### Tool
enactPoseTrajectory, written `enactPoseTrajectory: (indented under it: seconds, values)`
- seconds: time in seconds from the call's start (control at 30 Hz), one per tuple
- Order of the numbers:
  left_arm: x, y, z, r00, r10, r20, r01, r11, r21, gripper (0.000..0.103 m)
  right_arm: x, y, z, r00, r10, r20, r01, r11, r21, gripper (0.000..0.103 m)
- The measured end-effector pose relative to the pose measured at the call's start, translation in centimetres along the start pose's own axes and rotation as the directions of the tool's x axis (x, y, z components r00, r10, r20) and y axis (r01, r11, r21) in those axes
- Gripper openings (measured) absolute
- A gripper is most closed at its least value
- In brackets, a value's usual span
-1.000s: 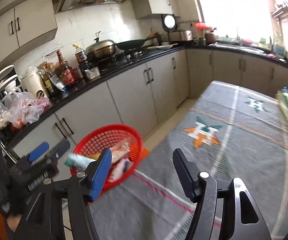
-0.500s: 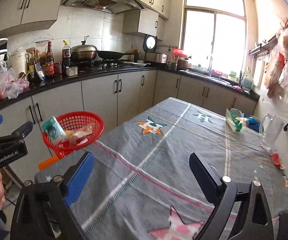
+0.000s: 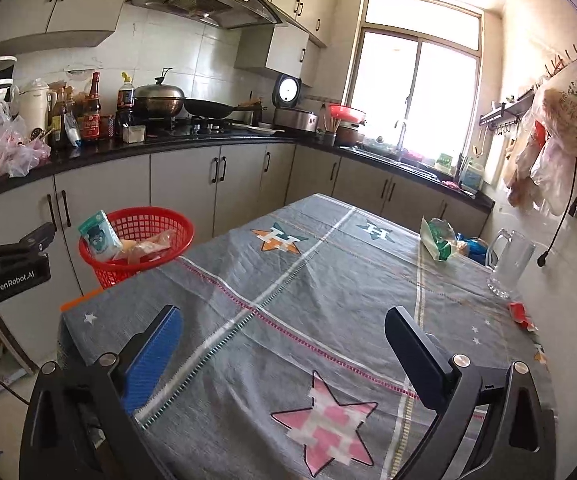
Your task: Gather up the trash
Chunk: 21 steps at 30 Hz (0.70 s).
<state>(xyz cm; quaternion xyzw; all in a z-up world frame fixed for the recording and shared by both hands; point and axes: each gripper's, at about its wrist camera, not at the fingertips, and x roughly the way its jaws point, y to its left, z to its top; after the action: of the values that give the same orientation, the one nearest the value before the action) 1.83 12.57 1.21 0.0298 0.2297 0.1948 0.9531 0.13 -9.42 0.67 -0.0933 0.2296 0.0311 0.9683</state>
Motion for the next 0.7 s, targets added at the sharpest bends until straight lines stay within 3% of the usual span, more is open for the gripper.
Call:
enactPoseTrajectory:
  seconds: [0.7]
  values:
    - [1.6,0.8,-0.8,0.999,0.014,-0.029,-0.014,1.0,0.002,0.103,0.7,1.6,-0.4,0.999,0.003,-0.032,-0.004,0.999,-0.05,0.102]
